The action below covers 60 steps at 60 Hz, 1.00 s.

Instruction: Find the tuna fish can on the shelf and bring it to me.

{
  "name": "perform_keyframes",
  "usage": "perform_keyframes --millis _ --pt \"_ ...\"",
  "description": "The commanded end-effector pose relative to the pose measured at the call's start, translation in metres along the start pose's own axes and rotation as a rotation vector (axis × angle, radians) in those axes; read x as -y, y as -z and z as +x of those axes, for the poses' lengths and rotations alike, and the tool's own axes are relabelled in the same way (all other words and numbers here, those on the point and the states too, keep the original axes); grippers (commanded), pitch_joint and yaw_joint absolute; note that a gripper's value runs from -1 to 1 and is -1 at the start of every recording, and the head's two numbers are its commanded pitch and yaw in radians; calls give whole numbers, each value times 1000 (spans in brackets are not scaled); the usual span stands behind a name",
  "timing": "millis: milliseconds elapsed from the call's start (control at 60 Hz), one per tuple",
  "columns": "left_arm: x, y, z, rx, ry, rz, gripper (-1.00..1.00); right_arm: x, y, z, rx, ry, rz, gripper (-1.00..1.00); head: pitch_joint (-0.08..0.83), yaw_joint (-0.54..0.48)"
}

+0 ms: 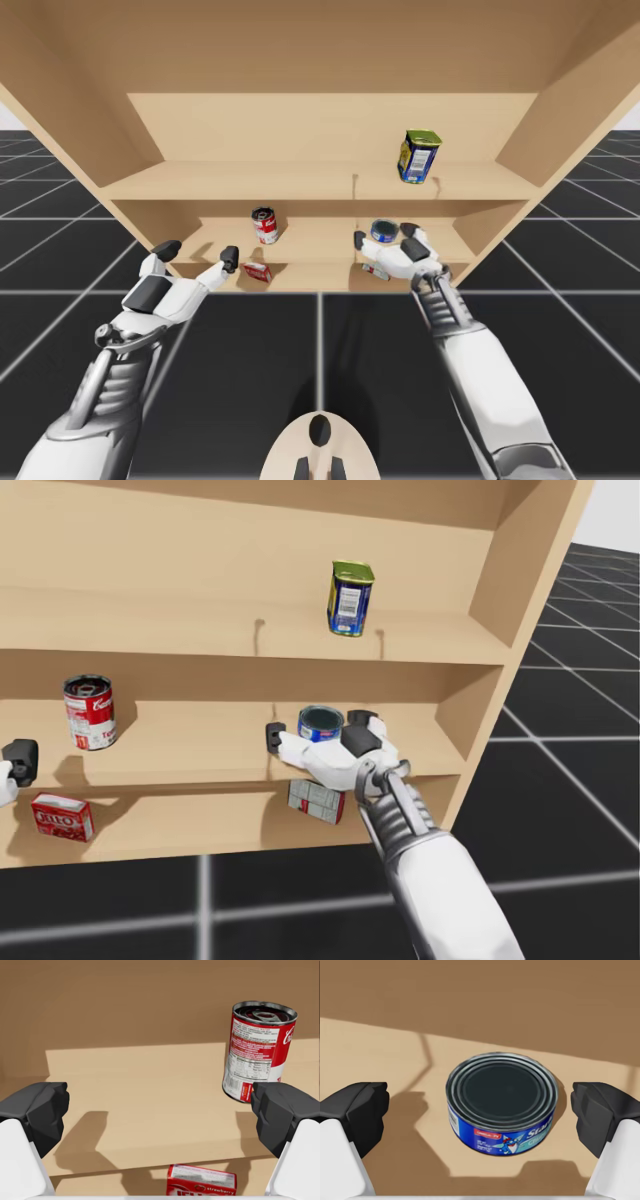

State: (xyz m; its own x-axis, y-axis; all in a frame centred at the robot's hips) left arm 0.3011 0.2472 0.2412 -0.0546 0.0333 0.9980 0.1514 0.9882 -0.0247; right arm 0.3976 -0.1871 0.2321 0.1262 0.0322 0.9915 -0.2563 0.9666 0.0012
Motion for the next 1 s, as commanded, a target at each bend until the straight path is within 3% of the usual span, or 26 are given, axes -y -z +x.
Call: perform_keyframes --millis 17,267,317,333,350,683,1000 --pt "0 0 0 -1 -1 0 -1000 0 18 -9 -20 13 5 -1000 421 -243" --pt "0 0 0 -2 0 1 -1000 6 26 -18 -40 17 2 -1000 424 -239" --pt "0 0 0 -2 0 1 -1000 7 25 -21 -30 14 -14 -208 424 -240" --pt "0 -1 0 -2 0 1 -1000 8 25 -22 -30 7 -20 793 424 -240" --pt "0 -1 0 -2 0 1 -1000 9 25 -22 -30 8 -20 972 425 -241" --pt "1 0 -1 -5 0 2 -1000 16 15 -18 -24 41 -15 1000 426 -248" --pt "1 0 0 -2 -2 7 -1000 9 -31 32 134 26 -2 1000 422 -254"
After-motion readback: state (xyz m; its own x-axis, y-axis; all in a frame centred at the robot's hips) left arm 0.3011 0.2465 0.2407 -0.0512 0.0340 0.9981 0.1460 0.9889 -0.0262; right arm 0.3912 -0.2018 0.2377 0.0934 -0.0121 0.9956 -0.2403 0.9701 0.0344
